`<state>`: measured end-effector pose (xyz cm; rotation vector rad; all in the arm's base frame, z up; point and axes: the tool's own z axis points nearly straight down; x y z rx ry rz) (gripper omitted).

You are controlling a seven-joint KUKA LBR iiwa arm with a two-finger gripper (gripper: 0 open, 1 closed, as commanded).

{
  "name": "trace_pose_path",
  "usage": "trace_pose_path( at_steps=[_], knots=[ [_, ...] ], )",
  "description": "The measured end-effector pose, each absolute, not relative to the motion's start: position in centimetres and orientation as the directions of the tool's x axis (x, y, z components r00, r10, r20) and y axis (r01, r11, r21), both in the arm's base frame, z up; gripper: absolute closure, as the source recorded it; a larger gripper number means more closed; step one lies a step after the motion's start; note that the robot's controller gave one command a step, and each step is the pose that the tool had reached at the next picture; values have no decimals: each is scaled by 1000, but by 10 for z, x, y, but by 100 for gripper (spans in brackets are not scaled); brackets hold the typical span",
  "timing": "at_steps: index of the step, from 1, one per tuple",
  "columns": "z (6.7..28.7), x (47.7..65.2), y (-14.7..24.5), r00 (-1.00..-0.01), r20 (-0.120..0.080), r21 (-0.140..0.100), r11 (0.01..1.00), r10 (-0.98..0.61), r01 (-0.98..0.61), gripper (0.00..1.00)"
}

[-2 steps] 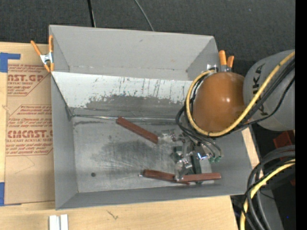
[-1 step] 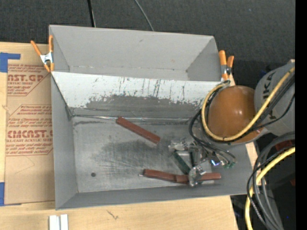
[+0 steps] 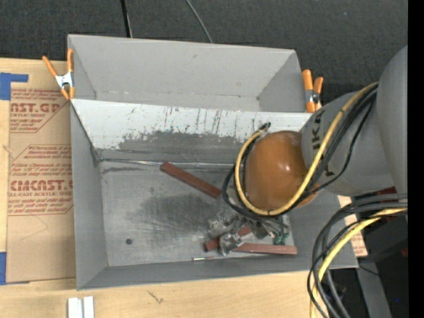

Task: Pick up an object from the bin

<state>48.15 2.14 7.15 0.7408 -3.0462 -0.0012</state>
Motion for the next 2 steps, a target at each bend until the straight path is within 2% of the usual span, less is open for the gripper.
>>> trace_pose_path(
  at_steps=[1,2],
  knots=[
    [71,482,21,-888,6,2,888,-459,-459,100],
    [245,482,3,-870,-4,0,870,-494,-494,100]
  ],
)
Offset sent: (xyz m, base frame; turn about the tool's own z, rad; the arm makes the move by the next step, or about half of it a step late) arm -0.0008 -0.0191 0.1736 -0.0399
